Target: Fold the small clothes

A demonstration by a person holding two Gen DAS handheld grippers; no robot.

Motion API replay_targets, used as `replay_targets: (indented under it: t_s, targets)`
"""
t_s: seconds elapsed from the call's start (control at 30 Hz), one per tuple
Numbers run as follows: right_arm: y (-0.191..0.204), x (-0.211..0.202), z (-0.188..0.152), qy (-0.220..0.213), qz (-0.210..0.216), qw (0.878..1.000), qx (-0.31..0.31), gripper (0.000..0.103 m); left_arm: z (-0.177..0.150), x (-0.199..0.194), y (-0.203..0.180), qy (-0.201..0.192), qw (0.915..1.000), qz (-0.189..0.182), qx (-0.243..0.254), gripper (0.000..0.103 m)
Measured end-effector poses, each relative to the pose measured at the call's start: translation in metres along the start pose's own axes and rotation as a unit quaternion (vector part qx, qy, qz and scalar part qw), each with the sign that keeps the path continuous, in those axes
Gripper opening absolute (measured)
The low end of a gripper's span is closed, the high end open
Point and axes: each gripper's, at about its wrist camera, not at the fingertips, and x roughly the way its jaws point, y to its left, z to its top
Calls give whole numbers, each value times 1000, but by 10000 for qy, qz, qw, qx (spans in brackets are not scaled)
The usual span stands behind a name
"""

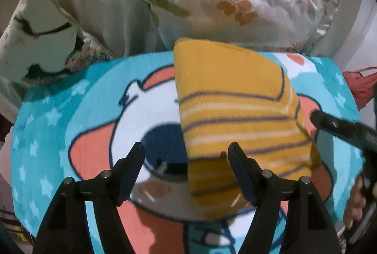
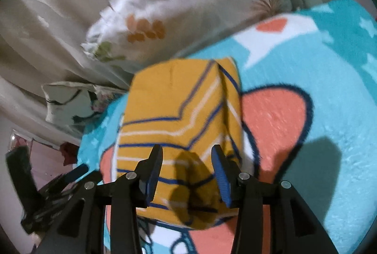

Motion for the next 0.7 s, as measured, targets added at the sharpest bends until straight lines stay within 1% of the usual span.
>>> replay_targets:
  t_s: [0.07,0.13,0.23,0.27,0.37,0.43,0.5,0.53,0.63,0.7]
  targets:
    - [15,1,0,-43,46,9999,-132,47,13,11,0,-29,9999,-133,21,72]
    - [30,11,-3,44,30,9995,-326,48,25,27,-1,18,9998,-176,75,72]
    - [32,27,-10,217,-254,9988,-344,48,41,64,0,261,9995,-140,146,72]
    - [31,32,-13,271,-305,9987,-301,48,45,76,2,312,9991,-180,207,73]
    - [27,35,-16,246,-380,9987,-242,48,57,95,11,402,9989,-155,196,78]
    - [26,35,-16,243,-396,9987,-218,48,70,100,24,392,9990,-209,-6,78]
    - [26,37,-17,228,-477,9984,-196,48,83,99,34,233,9997,5,-88,78]
    - [26,38,-17,215,-526,9982,-174,48,88,97,38,164,9998,29,-122,78]
    - [29,43,-19,164,-606,9979,-145,48,107,99,44,111,9993,-274,-245,78]
    - [29,44,-19,138,-616,9979,-106,49,114,105,41,111,9995,-277,-133,78]
